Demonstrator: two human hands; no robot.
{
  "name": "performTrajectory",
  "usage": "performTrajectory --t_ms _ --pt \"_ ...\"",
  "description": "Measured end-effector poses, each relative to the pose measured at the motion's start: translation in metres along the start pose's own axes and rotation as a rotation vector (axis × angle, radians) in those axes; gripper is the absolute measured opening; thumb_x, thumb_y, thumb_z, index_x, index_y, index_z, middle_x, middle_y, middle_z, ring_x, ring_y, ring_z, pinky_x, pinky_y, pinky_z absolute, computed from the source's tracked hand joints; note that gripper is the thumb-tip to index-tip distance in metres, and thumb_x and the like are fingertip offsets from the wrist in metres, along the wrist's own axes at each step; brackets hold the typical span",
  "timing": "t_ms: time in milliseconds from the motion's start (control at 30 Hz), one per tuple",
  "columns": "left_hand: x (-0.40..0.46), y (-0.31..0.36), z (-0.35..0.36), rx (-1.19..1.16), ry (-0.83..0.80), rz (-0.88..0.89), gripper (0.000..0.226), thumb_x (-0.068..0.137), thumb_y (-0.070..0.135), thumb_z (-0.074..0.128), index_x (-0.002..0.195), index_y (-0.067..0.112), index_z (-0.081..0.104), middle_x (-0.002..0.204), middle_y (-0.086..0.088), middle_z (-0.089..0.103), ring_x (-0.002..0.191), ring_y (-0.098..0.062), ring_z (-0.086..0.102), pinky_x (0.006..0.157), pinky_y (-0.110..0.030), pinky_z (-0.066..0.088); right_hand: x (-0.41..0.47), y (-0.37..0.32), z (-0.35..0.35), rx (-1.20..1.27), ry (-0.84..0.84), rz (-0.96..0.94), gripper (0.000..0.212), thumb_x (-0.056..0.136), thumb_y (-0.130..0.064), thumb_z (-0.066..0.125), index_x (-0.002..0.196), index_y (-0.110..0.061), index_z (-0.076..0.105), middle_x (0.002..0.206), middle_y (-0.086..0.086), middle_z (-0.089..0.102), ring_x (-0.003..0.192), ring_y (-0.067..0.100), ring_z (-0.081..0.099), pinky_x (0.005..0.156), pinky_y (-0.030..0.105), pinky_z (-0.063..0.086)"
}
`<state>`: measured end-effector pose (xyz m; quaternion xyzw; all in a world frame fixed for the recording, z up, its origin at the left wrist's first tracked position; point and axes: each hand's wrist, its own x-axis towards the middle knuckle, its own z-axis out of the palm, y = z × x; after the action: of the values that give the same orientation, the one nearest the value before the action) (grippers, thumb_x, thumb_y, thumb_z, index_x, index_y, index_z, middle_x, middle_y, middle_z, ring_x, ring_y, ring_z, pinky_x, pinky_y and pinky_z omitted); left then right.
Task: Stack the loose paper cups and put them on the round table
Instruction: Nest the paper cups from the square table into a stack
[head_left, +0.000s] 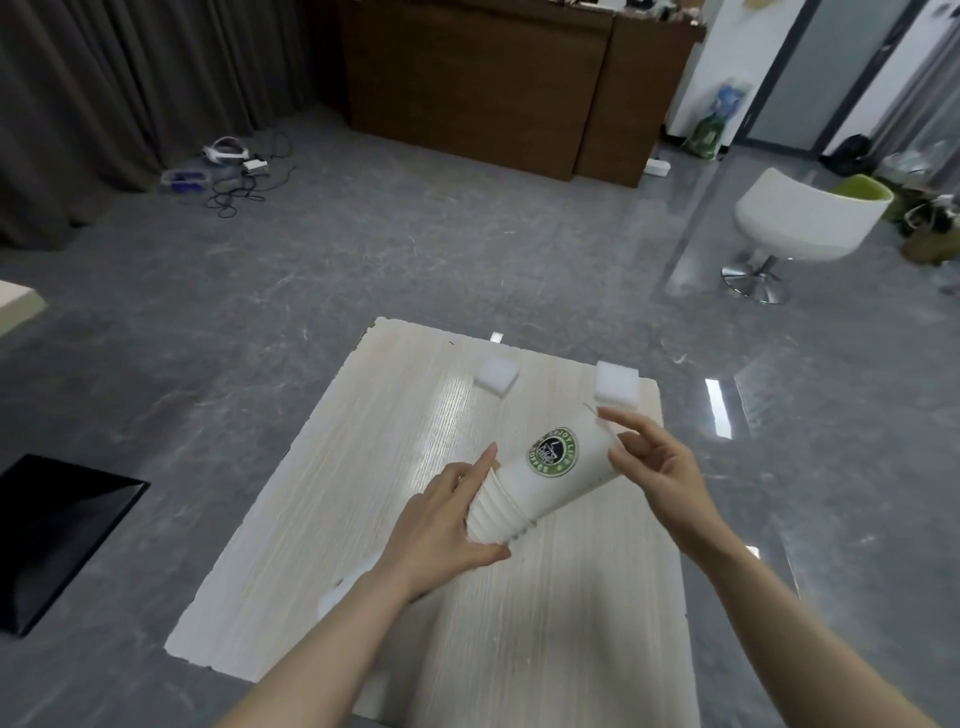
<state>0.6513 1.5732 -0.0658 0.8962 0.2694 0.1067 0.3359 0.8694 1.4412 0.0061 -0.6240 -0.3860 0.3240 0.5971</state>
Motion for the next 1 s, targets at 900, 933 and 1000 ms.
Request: performTrajectory --t_ms 900,933,1000 --pt "-0.058 -0.02 -0.076 -0.517 0.452 -0.183 0.081 0.068 0.075 0.062 0.137 0.067 0.02 0.134 0.044 0.038 0.122 0.015 0.042 0.108 -0.037 0.039 -0.019 0.004 0.17 0.104 -0.233 0.061 0.071 0.086 -0.034 0.061 0.138 -0.06 0.02 0.143 -0.021 0.044 0.127 0.001 0.048 0.104 0.03 0.042" --pt "-0.065 -0.022 -0.082 -0.543 0.485 -0.182 0.081 0.068 0.074 0.063 0.138 0.066 0.022 0.137 0.041 0.039 0.125 0.011 0.042 0.11 -0.039 0.037 -0.018 -0.001 0.179 0.092 -0.248 0.033 0.073 0.085 -0.034 0.062 0.139 -0.059 0.02 0.143 -0.021 0.044 0.129 0.003 0.047 0.105 0.029 0.04" --pt "-0.082 -0.024 -0.097 -0.587 0.551 -0.179 0.079 0.071 0.069 0.066 0.139 0.062 0.027 0.139 0.033 0.043 0.128 0.004 0.044 0.111 -0.042 0.036 -0.017 -0.011 0.198 0.07 -0.292 -0.02 0.074 0.084 -0.032 0.063 0.138 -0.058 0.021 0.138 -0.027 0.045 0.129 0.001 0.045 0.099 0.021 0.043"
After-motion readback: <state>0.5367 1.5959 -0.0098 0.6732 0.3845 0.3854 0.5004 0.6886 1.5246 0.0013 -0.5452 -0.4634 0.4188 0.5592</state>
